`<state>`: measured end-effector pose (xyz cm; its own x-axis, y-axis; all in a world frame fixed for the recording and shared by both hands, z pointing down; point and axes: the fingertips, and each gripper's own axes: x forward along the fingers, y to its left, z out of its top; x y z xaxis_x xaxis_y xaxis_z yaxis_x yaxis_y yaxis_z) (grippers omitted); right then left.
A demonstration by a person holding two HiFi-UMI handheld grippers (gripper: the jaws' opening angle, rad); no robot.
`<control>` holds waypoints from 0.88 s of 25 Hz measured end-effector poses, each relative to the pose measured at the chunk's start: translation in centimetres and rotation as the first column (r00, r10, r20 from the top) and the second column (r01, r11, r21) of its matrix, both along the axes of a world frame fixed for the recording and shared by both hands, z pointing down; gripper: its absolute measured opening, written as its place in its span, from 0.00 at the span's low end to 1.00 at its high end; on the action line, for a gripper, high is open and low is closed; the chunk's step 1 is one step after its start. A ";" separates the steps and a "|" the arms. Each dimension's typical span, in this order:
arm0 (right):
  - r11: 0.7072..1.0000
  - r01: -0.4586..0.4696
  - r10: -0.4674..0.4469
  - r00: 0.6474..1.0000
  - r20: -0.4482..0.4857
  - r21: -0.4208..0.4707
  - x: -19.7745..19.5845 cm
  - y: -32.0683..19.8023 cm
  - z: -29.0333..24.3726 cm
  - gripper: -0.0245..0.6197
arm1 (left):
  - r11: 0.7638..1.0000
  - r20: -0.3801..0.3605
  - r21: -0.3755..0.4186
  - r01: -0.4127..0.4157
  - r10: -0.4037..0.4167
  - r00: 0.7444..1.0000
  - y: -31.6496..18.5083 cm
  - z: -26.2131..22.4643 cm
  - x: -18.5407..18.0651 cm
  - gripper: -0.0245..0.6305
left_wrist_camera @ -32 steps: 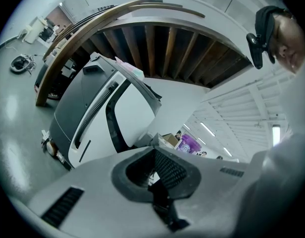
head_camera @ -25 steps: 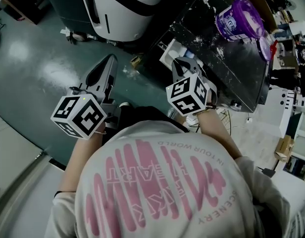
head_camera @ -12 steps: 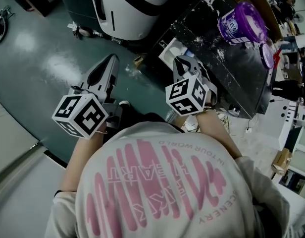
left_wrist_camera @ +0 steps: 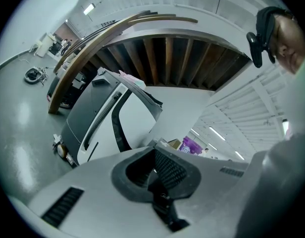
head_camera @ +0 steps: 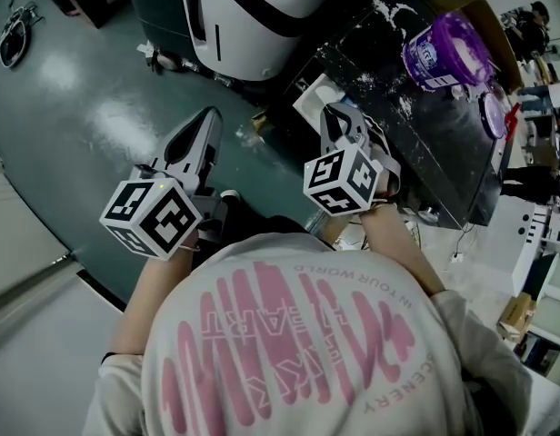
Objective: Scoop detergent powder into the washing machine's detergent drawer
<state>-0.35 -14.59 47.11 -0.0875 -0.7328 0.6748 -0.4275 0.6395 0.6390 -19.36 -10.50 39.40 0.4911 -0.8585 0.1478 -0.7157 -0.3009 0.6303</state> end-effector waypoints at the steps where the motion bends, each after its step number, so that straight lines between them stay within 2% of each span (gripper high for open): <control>1: 1.000 0.007 -0.007 1.000 -0.008 0.010 0.0 0.0 -0.2 0.05 | 1.000 0.002 0.003 0.002 -0.002 1.000 0.2 -0.1 0.0 0.04; 15: 0.981 0.133 -0.109 0.980 -0.166 0.140 -0.1 0.7 -2.3 0.05 | 0.999 -0.001 0.039 0.024 -0.024 1.000 1.6 -1.7 0.0 0.04; 22: 0.968 0.184 -0.143 0.963 -0.231 0.171 -0.6 1.3 -2.8 0.05 | 0.998 -0.007 0.049 0.031 -0.031 0.999 2.6 -1.7 -0.2 0.04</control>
